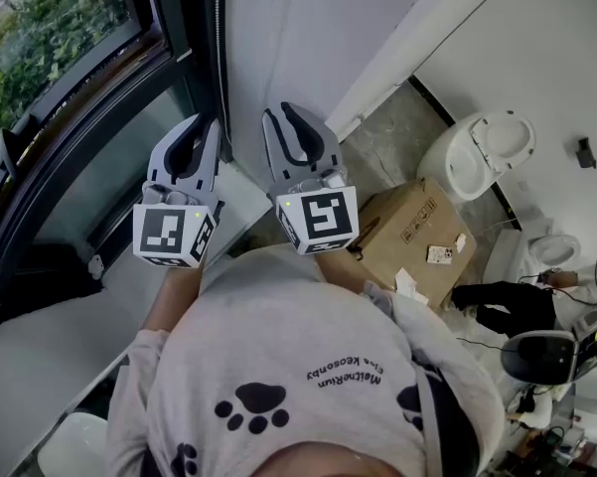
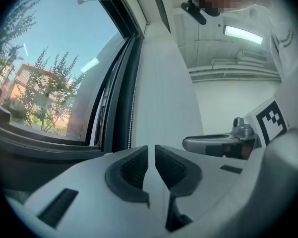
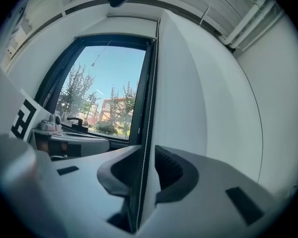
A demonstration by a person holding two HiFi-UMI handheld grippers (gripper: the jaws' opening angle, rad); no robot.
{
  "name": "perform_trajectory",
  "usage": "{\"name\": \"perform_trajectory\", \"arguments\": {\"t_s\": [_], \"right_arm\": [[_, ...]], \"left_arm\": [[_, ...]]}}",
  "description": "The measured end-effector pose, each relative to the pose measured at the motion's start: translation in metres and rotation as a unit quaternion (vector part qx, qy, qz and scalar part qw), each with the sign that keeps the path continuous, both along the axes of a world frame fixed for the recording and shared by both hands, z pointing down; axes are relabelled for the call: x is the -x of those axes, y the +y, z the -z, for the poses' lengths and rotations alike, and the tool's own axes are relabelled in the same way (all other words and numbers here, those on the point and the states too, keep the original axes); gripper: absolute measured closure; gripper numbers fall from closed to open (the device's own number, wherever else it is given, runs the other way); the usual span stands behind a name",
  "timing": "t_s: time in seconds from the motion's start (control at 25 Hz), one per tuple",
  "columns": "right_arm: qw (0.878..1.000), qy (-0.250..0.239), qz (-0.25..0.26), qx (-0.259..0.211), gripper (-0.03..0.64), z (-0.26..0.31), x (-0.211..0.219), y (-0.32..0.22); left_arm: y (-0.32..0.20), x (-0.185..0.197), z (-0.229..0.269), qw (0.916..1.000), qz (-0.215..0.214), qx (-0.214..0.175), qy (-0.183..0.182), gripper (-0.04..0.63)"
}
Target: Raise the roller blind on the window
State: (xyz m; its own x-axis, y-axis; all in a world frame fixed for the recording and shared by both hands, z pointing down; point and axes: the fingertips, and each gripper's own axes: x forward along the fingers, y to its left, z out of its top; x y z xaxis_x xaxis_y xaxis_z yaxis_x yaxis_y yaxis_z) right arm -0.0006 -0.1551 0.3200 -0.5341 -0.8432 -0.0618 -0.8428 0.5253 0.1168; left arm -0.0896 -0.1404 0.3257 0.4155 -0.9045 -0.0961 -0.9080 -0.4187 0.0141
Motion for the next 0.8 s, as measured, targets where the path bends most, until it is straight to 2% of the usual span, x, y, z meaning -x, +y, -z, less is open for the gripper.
{"name": "perform_trajectory", "arguments": {"t_s": [0.04, 0.2, 0.44, 0.8], "right_arm": [[1.0, -0.004, -0.004, -0.003, 0.549, 0.003, -0.003, 0.002], [1.0, -0.017, -0.017, -0.013, 0.589, 0.013, -0.015, 0.011], [1.0, -0.011, -0.019, -0.021, 0.606, 0.016, -0.022, 0.027], [0.999, -0.005, -0.016, -0.03, 0.607, 0.019, -0.028, 0.039]], "left_arm": [[0.002, 0.0, 0.001, 1.0, 0.005, 0.001, -0.004, 0.551], [0.012, 0.0, 0.005, 0.9997, 0.023, -0.003, -0.008, 0.575], [0.025, 0.002, 0.011, 0.9989, 0.045, -0.013, -0.007, 0.588], [0.038, 0.001, 0.016, 0.9984, 0.053, -0.013, -0.013, 0.588]]}}
